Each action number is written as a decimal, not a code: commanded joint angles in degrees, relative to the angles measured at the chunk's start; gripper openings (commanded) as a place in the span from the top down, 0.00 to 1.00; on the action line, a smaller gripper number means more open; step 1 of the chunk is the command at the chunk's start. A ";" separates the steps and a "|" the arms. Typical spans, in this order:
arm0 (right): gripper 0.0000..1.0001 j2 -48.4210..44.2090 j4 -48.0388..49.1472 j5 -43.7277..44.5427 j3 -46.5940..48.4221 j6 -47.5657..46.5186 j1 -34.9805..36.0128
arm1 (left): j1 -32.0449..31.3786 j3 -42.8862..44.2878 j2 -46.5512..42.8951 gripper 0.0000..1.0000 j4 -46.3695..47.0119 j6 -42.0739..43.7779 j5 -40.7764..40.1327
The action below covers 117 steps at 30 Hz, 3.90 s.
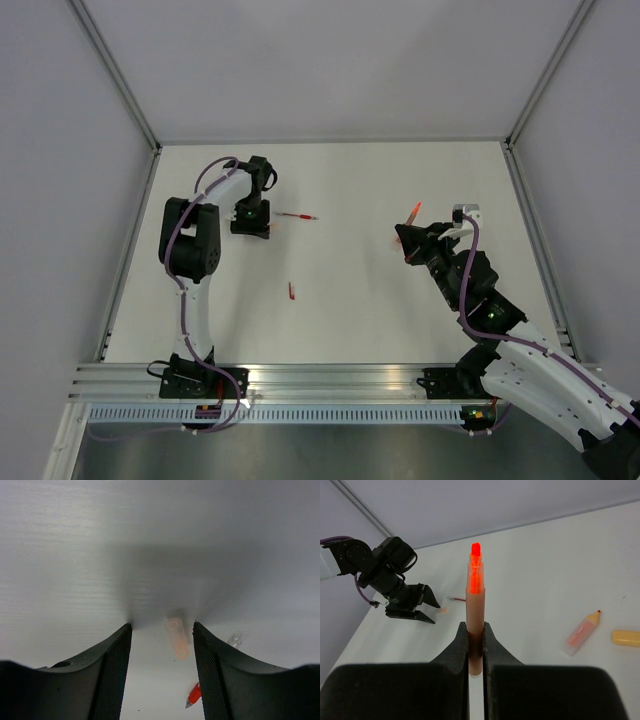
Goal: Insert the pens into the pen caps
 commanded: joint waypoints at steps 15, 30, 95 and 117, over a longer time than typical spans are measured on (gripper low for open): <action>1.00 -1.10 0.23 -0.48 0.99 -0.44 0.10 | -0.70 -1.86 1.42 0.74 1.16 -2.36 1.98; 1.00 6.54 4.79 -11.86 1.77 -1.66 0.10 | -0.70 -14.87 -13.50 0.98 17.75 13.61 2.42; 1.00 27.03 19.22 -41.44 5.82 -4.83 8.28 | -13.00 -63.31 -65.91 0.98 100.48 66.46 46.19; 1.00 27.46 18.25 -42.66 6.61 -4.75 8.28 | -14.50 -62.52 -69.59 0.98 96.27 70.85 40.04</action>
